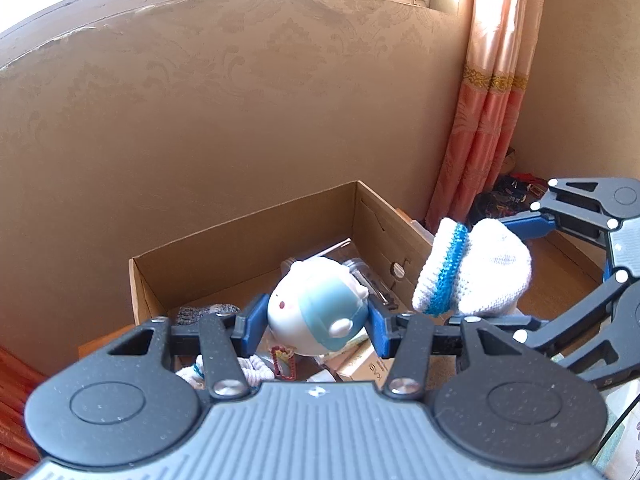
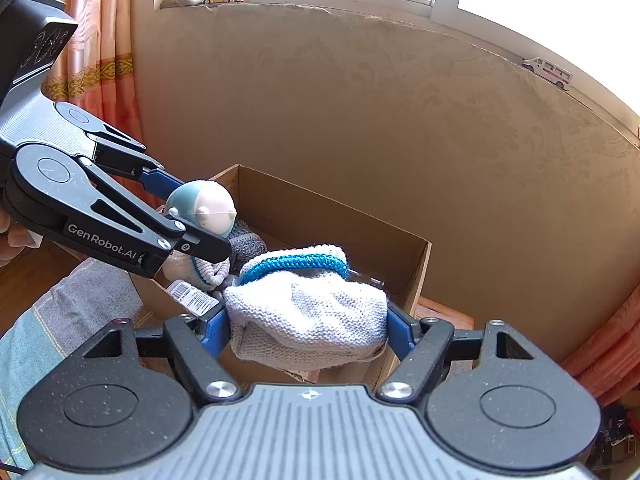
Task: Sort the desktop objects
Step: 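Carry the toy and white sock over the box and open both tools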
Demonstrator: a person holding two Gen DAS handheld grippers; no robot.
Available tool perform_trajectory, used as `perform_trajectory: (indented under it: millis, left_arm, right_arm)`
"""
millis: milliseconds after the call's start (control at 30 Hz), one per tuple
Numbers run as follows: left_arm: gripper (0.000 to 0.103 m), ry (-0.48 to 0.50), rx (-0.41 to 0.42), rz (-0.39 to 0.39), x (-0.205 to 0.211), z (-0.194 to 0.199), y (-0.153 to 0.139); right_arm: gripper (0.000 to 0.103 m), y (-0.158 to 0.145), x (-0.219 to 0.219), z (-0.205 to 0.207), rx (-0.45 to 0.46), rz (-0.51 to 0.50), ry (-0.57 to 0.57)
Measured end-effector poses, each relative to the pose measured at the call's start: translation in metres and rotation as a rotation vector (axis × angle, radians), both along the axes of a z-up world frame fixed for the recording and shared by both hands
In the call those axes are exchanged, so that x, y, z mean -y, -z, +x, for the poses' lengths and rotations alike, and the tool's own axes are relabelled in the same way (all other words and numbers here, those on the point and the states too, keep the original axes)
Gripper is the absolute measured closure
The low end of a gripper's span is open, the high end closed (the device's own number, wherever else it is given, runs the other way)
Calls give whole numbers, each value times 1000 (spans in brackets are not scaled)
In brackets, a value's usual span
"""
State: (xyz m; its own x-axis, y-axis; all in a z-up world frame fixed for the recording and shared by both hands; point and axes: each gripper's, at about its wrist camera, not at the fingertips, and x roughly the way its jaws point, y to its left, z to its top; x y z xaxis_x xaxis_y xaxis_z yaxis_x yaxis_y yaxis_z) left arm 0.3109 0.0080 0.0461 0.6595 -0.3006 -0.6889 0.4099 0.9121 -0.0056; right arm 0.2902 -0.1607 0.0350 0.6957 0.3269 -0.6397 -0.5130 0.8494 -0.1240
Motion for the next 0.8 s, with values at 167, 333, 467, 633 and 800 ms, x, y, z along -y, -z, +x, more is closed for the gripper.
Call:
perform_trajectory:
  millis: [167, 333, 467, 633, 800]
  left_arm:
    - [52, -22, -6, 15, 1, 29, 0]
    - [29, -46, -50, 12, 0, 49, 7]
    - [11, -82, -39, 14, -2, 48, 11]
    - [11, -86, -70, 9, -7, 39, 12]
    - [11, -69, -75, 13, -9, 25, 3]
  right_arm:
    - [20, 0, -5, 11, 2, -17, -1]
    - [13, 4, -7, 5, -3, -19, -3]
    - [8, 2, -2, 1, 0, -12, 7]
    - [2, -5, 1, -6, 13, 2, 3]
    - [0, -7, 1, -15, 8, 12, 0]
